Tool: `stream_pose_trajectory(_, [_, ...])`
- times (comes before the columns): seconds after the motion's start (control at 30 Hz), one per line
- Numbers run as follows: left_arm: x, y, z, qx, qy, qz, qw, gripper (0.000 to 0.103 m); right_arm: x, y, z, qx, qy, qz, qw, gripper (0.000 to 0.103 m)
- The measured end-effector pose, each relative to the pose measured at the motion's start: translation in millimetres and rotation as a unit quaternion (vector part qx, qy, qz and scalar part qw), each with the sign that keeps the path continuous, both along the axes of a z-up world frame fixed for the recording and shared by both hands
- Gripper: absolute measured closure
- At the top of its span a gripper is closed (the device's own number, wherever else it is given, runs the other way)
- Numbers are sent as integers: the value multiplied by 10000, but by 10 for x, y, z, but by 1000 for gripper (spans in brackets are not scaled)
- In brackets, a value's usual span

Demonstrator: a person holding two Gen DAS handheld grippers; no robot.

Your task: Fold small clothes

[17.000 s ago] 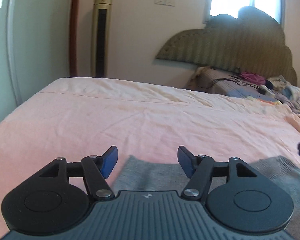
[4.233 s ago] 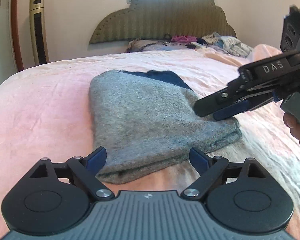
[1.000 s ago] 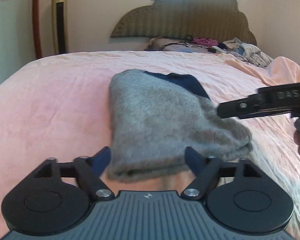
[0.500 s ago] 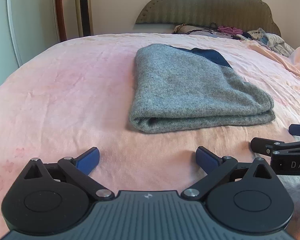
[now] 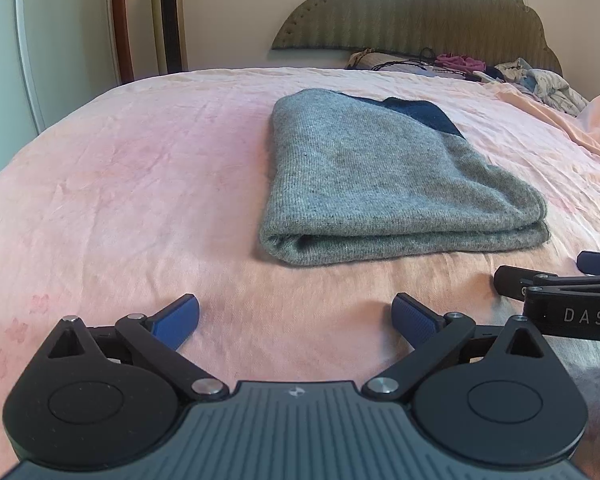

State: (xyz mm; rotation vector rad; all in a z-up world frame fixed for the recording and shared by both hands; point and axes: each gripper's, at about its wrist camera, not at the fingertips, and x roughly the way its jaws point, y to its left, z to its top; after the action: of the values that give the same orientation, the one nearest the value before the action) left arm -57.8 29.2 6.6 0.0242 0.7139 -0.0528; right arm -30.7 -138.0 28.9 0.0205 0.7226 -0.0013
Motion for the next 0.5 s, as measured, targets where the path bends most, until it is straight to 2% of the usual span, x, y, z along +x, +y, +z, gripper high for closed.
stream_pose_trajectory(0.5, [-3, -10, 2, 16, -3, 18, 10000, 0, -26, 17, 7, -26, 3, 47, 10000, 0])
